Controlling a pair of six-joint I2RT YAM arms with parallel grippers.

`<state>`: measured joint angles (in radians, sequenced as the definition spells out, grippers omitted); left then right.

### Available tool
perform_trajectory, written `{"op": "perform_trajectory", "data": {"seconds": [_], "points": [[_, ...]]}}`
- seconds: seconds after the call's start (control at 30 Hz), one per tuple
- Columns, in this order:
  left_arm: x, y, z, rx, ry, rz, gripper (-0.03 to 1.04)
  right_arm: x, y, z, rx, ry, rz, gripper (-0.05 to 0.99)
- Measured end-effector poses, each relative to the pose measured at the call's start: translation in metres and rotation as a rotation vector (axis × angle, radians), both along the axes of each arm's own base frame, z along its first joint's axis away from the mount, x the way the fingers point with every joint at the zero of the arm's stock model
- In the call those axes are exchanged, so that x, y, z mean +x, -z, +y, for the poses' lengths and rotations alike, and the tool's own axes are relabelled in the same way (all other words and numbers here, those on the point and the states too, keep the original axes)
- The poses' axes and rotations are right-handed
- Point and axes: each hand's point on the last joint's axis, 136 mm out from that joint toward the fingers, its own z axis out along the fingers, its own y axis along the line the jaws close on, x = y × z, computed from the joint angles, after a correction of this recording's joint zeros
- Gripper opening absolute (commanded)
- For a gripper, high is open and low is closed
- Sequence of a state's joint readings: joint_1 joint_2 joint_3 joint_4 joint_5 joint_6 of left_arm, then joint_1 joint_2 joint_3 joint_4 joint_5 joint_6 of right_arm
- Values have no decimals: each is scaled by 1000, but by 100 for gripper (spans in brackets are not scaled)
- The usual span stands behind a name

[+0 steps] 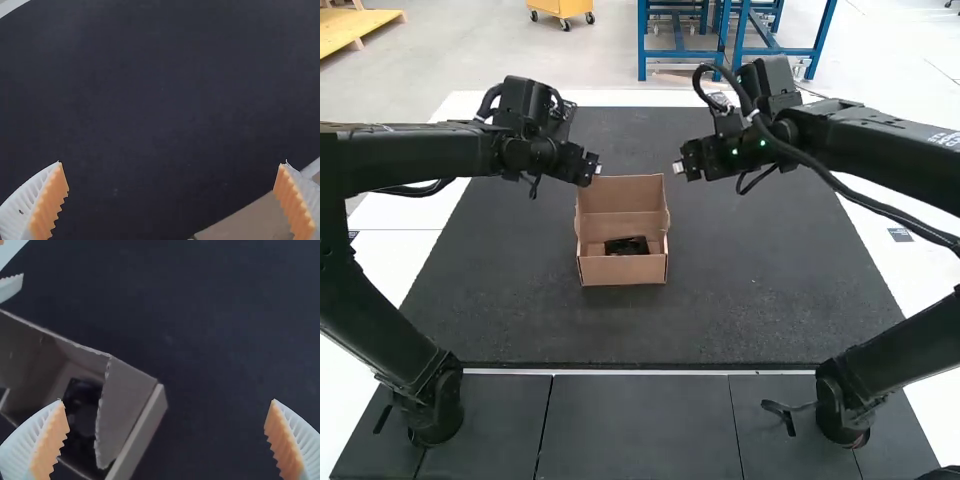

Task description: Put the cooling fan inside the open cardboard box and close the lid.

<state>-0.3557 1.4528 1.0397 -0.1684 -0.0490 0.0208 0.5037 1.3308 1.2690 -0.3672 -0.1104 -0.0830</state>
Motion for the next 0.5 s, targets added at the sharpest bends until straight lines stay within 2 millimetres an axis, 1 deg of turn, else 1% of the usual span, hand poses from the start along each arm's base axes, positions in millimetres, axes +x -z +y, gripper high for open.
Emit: {"op": "perform_trajectory", "data": {"seconds": [0.17, 0.5], "points": [[-4, 7, 1, 18, 5, 28, 97, 0, -8, 2, 16, -12, -1, 90], [-11, 15, 2, 27, 16, 70, 97, -4, -7, 5, 29, -34, 18, 90]]}}
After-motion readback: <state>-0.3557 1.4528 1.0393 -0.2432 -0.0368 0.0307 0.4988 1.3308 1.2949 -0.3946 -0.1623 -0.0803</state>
